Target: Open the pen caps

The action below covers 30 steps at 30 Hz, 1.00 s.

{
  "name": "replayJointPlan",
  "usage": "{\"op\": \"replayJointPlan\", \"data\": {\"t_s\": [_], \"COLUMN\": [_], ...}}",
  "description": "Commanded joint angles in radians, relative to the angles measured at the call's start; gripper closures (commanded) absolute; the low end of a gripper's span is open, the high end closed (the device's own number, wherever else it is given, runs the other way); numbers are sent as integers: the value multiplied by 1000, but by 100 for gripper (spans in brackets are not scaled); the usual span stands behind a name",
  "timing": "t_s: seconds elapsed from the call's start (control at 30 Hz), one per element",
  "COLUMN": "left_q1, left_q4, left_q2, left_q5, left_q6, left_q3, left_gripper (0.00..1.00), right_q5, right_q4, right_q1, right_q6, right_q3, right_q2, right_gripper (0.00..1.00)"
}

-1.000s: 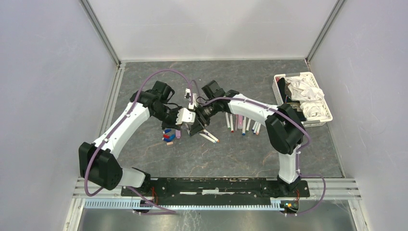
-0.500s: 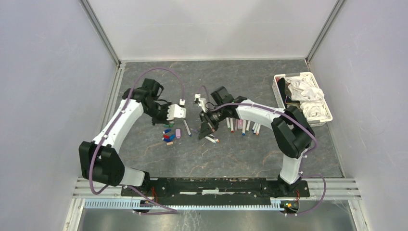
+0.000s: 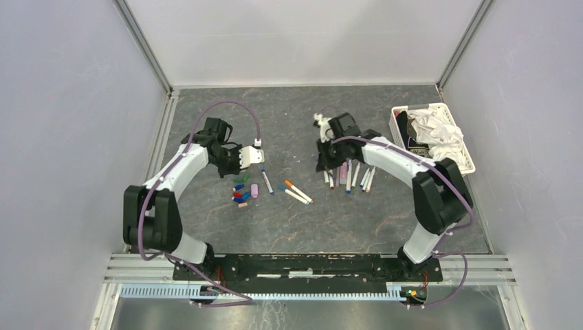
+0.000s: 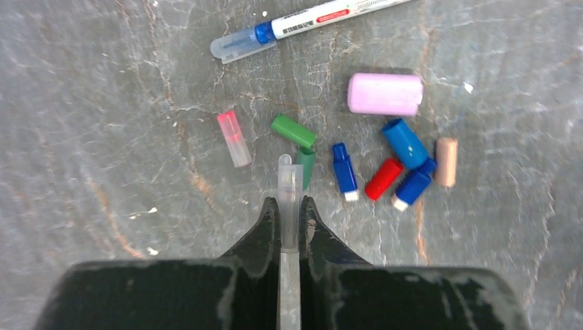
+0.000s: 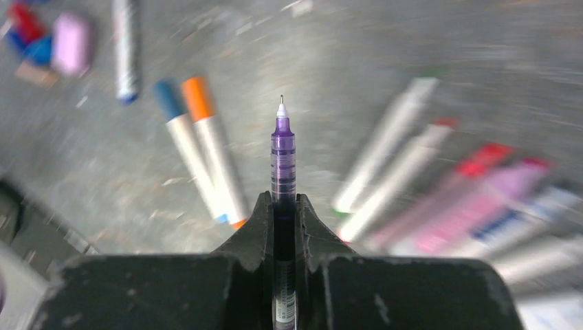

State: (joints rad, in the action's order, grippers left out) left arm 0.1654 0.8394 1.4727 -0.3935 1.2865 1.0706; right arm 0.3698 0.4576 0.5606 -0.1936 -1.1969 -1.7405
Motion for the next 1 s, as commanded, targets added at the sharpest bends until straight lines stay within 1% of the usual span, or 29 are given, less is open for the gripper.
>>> {"op": "replayJointPlan", "data": {"t_s": [0.0, 0.17, 0.27, 0.4, 0.43, 0.6, 0.8, 0.87, 0.97], "left_q1": [-3, -3, -3, -3, -3, -3, -4, -4, -5], "left_q4": [-228, -289, -297, -287, -278, -221, -163, -140, -105], "left_q2": [58, 121, 119, 107, 102, 85, 77, 75, 73], "left_q5": [43, 77, 59, 22, 13, -50, -85, -94, -105], "left_q6": [-168, -227, -242, -254, -259, -267, -313, -336, -369], "left_q3": [-63, -88, -88, -80, -74, -37, 26, 49, 91], "left_gripper": [97, 85, 76, 70, 67, 66, 65, 62, 59], "right_q5": [-441, -561, -598, -635, -642, -645, -621, -613, -611], "right_q4": [-25, -39, -22, -20, -20, -55, -72, -76, -77], "right_q1": [-19, -20, -18, -16, -16, -17, -13, -9, -7], "right_q6": [-93, -132, -139, -142, -144, -155, -164, -164, -165], "right_q3": [4, -3, -36, -65, -70, -45, -35, -34, -34], "right_q2": [92, 44, -9, -55, -64, -76, -95, -98, -102], "right_gripper": [100, 100, 100, 100, 100, 99, 88, 83, 80]}}
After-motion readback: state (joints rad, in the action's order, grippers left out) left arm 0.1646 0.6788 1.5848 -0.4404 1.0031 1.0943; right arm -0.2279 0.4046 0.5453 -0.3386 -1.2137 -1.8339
